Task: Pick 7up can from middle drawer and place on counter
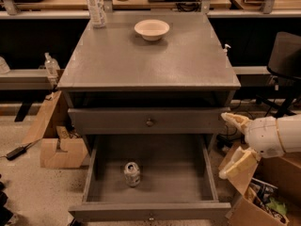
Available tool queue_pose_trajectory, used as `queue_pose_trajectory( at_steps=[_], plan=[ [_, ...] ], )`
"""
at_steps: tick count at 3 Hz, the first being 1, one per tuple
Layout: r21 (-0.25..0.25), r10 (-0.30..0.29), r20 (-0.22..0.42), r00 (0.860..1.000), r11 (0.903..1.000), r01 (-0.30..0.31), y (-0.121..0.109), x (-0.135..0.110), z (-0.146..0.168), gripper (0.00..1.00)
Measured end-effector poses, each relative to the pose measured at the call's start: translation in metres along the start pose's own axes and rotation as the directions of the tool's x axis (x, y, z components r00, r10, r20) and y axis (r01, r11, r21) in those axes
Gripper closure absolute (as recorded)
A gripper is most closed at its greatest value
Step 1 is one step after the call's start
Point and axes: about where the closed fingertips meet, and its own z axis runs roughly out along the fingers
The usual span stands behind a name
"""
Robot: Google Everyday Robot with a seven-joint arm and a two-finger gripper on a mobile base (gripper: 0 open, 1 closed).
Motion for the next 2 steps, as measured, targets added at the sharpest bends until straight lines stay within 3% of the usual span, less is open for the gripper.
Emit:
queue_pose_trajectory(
  at_steps=[2],
  plan=[
    [-0.027, -0.006, 0.144, 0.99, 0.9996, 0.01, 0.005, 0.064, 0.155, 0.0]
  ],
)
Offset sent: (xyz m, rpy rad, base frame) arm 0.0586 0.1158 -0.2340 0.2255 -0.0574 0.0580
